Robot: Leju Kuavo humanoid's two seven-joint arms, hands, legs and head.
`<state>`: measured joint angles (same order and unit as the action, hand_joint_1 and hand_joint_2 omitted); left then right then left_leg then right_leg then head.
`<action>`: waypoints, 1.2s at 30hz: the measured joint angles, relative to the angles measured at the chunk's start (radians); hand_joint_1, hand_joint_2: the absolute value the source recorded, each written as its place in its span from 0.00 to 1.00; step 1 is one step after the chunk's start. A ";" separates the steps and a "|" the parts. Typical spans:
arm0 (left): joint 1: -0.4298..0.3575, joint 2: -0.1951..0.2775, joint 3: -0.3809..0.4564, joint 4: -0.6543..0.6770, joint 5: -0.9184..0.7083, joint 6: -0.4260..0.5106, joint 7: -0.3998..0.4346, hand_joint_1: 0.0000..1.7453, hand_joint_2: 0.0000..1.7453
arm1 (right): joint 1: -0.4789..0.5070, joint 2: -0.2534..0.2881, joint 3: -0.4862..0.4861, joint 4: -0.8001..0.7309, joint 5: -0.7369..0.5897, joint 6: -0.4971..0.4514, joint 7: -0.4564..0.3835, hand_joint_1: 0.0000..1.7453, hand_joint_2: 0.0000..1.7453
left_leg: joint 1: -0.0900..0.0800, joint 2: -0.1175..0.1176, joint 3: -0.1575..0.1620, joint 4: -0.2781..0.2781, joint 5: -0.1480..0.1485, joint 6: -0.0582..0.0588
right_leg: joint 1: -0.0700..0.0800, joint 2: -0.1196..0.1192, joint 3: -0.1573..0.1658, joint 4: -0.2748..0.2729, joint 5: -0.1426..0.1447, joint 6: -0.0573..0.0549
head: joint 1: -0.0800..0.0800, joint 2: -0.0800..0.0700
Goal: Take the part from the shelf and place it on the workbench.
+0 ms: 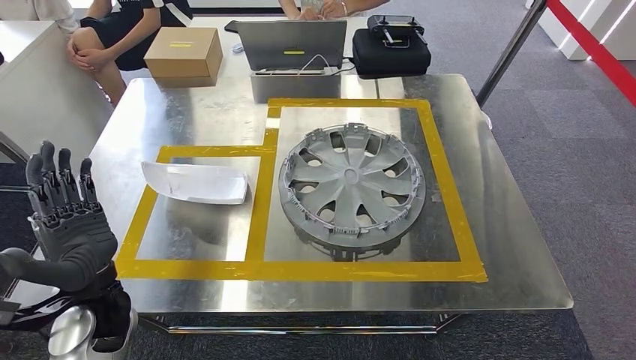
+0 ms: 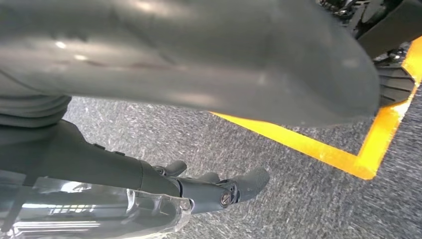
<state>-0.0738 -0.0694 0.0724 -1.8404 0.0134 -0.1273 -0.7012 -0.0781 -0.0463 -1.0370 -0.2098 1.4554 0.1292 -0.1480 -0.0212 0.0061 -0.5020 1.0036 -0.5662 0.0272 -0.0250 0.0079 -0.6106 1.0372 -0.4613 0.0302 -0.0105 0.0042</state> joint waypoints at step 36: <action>0.166 0.008 -0.013 -0.022 -0.071 -0.009 0.001 0.00 0.00 | 0.007 -0.014 0.005 0.001 0.017 0.003 -0.005 0.00 0.00 | 0.018 0.002 0.041 -0.055 0.022 0.018 | -0.002 -0.005 -0.071 0.080 -0.048 0.021 | -0.006 0.000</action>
<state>0.0923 -0.0615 0.0590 -1.8622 -0.0575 -0.1364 -0.7004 -0.0709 -0.0607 -1.0319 -0.2090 1.4722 0.1320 -0.1529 -0.0035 0.0080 -0.4608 0.9490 -0.5445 0.0455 -0.0271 0.0025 -0.6818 1.1174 -0.5092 0.0508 -0.0161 0.0042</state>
